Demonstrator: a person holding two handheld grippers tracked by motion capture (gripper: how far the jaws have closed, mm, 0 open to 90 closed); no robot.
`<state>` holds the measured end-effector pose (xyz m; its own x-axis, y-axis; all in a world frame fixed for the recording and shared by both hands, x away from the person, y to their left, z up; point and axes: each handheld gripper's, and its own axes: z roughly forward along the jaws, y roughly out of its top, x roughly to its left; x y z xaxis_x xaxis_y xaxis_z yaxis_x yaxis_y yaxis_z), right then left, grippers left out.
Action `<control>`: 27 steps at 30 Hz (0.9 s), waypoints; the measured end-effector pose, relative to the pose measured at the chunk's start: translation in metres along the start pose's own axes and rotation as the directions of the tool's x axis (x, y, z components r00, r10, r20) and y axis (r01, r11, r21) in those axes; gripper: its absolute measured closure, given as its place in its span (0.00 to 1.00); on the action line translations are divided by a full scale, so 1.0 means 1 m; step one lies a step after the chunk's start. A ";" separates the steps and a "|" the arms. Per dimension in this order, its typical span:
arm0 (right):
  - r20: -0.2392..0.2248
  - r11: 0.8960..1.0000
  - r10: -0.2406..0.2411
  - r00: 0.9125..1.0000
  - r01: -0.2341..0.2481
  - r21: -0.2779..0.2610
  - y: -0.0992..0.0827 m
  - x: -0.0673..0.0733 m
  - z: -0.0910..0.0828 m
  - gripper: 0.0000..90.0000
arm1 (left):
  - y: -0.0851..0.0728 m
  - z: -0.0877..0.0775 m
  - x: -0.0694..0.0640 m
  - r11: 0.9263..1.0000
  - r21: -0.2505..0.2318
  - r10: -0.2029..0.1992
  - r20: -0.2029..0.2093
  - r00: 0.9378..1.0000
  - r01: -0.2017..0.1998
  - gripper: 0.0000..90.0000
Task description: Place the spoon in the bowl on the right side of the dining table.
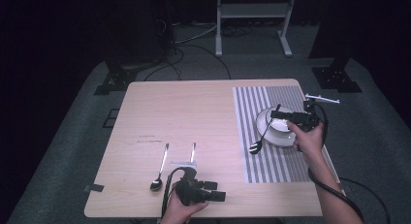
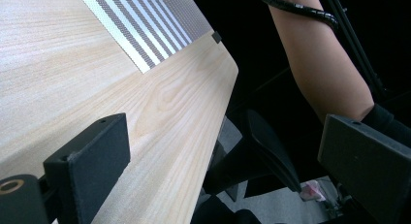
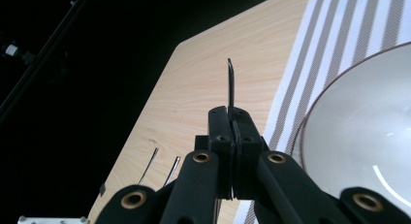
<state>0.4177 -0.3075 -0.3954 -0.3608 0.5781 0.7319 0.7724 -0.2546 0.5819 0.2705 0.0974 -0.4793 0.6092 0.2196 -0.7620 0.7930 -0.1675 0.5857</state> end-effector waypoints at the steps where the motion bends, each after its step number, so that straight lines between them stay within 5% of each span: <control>1: 0.003 1.000 0.001 1.000 -0.001 -0.006 0.001 -0.001 -0.001 0.99 | 0.000 0.000 0.000 1.000 0.000 0.000 0.000 1.000 0.000 0.04; 27: 0.058 0.996 0.051 0.997 -0.046 -0.081 0.027 -0.012 -0.019 0.99 | 0.000 0.000 0.000 1.000 0.001 0.000 0.000 1.000 0.000 0.04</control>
<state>0.4329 -0.3355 -0.3816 -0.2900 0.6086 0.7386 0.7435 -0.3426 0.5742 0.2704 0.0978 -0.4795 0.6094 0.2192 -0.7620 0.7929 -0.1681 0.5858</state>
